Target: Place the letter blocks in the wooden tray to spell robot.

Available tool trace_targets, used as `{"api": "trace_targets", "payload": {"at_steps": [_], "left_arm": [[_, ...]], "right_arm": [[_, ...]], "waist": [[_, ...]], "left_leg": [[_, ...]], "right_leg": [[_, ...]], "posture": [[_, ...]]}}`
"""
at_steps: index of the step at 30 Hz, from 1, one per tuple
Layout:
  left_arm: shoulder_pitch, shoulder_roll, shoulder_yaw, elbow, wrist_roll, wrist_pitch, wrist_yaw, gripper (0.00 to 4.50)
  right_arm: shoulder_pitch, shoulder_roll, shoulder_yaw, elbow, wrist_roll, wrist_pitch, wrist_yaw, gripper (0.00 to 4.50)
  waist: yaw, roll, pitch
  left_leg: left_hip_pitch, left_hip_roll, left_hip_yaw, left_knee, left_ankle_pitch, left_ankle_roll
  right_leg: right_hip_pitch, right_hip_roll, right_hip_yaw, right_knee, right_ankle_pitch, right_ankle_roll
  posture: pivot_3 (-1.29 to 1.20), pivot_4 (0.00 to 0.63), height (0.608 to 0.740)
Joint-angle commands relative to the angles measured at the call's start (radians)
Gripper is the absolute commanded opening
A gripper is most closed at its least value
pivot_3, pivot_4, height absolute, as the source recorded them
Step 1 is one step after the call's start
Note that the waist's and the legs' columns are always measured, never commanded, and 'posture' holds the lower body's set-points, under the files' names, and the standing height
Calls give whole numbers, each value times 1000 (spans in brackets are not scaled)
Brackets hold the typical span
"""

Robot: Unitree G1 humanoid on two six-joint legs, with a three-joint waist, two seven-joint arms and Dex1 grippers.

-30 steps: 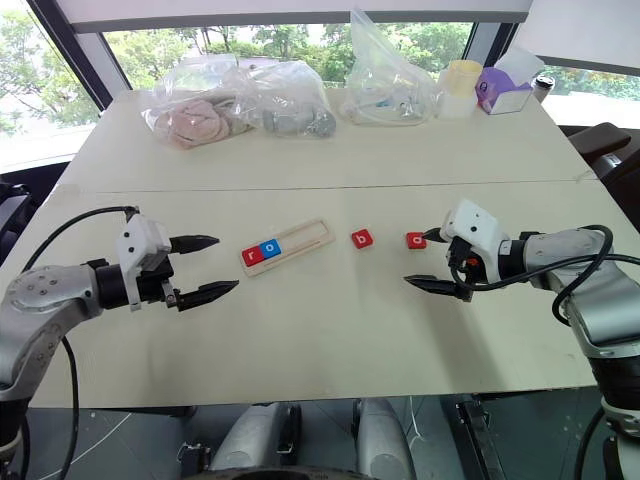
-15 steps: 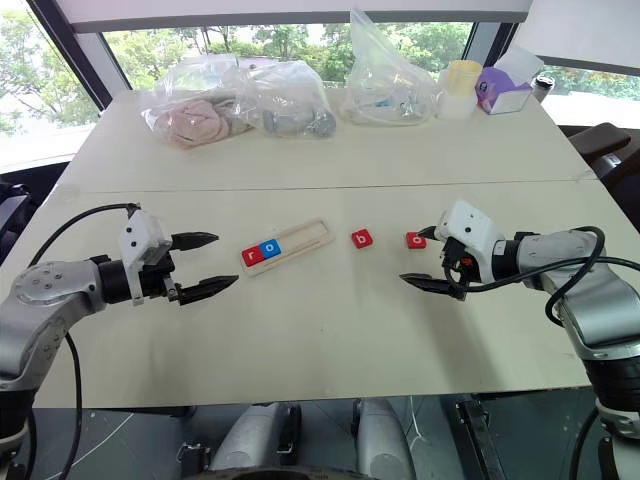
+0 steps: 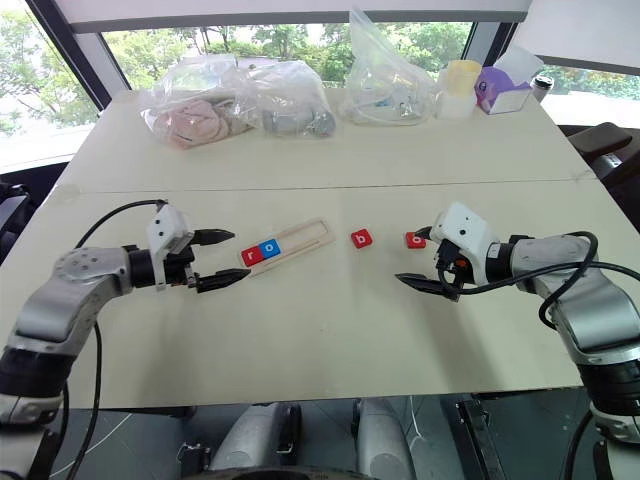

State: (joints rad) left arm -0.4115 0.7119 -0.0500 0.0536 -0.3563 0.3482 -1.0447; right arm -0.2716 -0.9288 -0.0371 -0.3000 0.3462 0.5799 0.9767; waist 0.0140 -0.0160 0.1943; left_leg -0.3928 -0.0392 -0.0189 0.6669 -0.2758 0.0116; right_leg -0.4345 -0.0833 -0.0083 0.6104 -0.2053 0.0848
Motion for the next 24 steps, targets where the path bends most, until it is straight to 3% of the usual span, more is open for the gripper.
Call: {"api": "trace_targets", "payload": {"at_steps": [1, 10, 24], "left_arm": [[-61, -24, -36, 115, 50, -83, -50, 4500], [-142, -92, -69, 338, 108, -189, -133, 4500], [-212, -148, -95, 545, 216, -340, -129, 4500]], "right_arm": [[26, 8, -22, -62, 3, 1, -27, 4487], [66, 12, -27, -110, 5, 19, -67, 4487], [81, 12, -23, -134, 8, 27, -84, 4487]], "waist": [[0, 0, 0], [-1, 0, 0], [1, 0, 0]], "left_leg": [[0, 0, 0, 0, 0, 0], [0, 0, 0, 0, 0, 0], [0, 0, 0, 1, 0, 0]], "right_leg": [[0, 0, 0, 0, 0, 0], [0, 0, 0, 0, 2, 3], [0, 0, 0, 1, 2, 4]], "posture": [[0, 150, 725], [0, 150, 725], [0, 150, 725]]}}
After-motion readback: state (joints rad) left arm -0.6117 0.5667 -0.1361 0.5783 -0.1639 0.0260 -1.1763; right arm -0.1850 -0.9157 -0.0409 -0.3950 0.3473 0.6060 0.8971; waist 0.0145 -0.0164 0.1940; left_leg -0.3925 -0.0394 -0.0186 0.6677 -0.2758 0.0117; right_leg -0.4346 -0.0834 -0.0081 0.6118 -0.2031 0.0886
